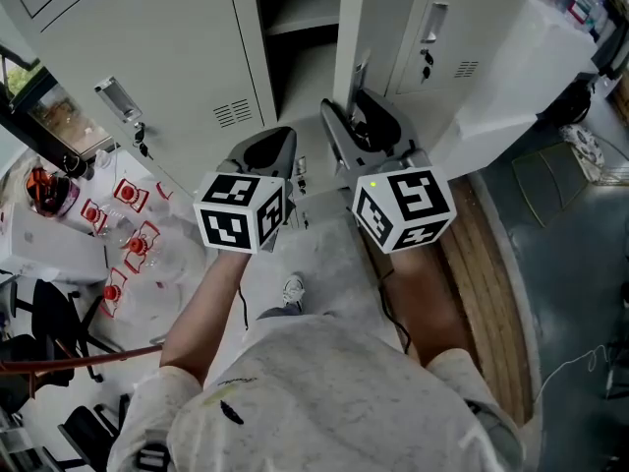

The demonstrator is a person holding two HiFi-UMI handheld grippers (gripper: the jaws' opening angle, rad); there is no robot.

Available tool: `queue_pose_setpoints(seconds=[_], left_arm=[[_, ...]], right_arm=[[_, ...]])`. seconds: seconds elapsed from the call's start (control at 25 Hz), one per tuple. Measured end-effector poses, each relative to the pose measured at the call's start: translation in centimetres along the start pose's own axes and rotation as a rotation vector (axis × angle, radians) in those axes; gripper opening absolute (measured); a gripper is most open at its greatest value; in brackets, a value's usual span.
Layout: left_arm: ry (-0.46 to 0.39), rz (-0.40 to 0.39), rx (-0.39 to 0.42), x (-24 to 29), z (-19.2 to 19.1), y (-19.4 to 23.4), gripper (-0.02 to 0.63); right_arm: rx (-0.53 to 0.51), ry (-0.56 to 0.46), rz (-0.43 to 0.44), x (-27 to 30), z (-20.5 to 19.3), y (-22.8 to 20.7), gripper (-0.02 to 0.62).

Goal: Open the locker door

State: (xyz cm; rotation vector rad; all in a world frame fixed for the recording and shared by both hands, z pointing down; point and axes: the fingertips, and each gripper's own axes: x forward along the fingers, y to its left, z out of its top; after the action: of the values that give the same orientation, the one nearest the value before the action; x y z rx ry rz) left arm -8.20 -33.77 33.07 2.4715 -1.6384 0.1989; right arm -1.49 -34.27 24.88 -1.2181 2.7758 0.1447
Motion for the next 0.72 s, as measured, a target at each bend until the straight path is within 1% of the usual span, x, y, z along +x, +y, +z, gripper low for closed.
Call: queue_pose_setpoints(seconds=[0.28,0.44,0.6,0.72], left_arm=[[0.006,-0.042,0.007,1.1,0.0,-1.5,0.006],[0.011,-0.073,0.014,2.0,0.1,-2.6,0.006],[0.013,-0.103,0.02,2.9,0.2,-3.5,0.006],[0.012,-0.13,0.022,3.6,0.4,-4.3,0.006]], right_arm=[[-0.012,-0.02,-0.028,-1.2,0.5,-1.1,0.146],[0.014,-0.025,-0.017,-1.9,0.5,-1.7,0.155],[0.017,-0.028,-0.008,-2.6,0.5,-2.0,0.135],[0.02,-0.024,-0.01,-3.1,0.5,-2.4,0.133]])
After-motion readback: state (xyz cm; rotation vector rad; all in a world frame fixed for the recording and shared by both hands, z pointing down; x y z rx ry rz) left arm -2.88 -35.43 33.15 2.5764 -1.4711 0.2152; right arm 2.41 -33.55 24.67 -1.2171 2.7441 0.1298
